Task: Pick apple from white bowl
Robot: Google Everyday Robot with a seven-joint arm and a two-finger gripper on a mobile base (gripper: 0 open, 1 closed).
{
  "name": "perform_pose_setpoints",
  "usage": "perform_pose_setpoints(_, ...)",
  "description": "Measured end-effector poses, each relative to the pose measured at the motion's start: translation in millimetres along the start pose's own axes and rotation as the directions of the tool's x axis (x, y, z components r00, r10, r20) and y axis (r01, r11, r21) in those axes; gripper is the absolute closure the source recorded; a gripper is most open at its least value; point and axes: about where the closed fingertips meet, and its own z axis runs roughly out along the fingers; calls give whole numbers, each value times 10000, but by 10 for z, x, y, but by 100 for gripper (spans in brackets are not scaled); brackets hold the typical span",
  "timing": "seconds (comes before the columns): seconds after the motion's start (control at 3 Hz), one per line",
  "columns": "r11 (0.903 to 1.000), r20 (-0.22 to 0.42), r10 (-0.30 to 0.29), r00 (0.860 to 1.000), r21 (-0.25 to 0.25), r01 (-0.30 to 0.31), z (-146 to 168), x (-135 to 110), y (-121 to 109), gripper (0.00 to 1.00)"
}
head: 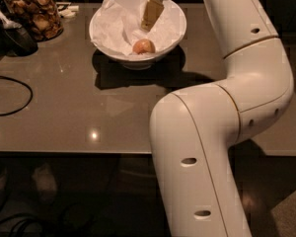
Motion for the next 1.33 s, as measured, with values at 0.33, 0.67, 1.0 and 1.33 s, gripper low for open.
perform_pose_setpoints(0.33,9998,-71,-20,10000,-208,18,118,15,18,21)
perform_pose_setpoints(0.67,9992,-174,-22,9998,-403,15,234,44,34,3)
perform_pose_setpoints(1.0,9986,-233,-25,9997,-531,12,309,62,45,3)
perform_pose_setpoints(1.33,9982,-278,-8,9996,-596,-8,346,78,51,22)
